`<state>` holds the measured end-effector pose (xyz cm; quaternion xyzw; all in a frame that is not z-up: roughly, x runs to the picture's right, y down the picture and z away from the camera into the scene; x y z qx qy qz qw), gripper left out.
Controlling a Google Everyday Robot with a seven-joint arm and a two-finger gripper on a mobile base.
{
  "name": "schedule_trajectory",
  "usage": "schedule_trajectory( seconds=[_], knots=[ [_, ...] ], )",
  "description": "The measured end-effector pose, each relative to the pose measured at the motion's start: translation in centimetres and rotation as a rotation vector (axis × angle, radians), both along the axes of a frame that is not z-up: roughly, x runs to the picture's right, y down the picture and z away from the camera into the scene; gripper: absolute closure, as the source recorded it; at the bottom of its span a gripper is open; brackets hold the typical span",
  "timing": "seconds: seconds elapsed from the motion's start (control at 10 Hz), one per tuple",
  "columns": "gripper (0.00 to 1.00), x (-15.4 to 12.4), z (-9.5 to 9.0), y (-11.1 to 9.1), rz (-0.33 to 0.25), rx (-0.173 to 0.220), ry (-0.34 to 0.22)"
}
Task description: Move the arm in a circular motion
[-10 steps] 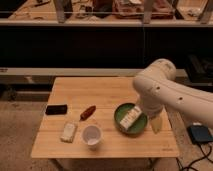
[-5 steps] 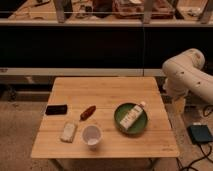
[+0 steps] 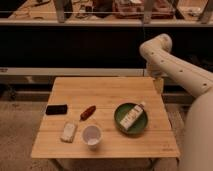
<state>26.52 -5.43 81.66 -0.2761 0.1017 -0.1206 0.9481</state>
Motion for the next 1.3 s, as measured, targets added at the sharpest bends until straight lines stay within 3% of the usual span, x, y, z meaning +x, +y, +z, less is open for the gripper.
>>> schedule_trajectory(
  seconds=[0.2,0.4,0.6,0.7,0.8,1.0,1.1,1.3],
  knots=[
    [0.2,-5.6,4.5,-2.0,-0.042,-0.011,-0.085],
    [0.2,-12.0,7.7,-4.0,-0.106,-0.01,-0.185],
    [0.2,-18.5,9.4,-5.2,-0.184,-0.029,-0.3],
    [0.2,-22.0,9.9,-4.9,-0.236,-0.057,-0.357],
    [0.2,-26.4,10.0,-4.1,-0.308,-0.099,-0.429],
    [0.2,-31.6,9.3,-2.3,-0.419,-0.163,-0.52],
    [0.2,-35.0,7.7,-0.7,-0.516,-0.211,-0.584],
    [0.2,-38.0,4.4,1.3,-0.617,-0.249,-0.655]
  ],
)
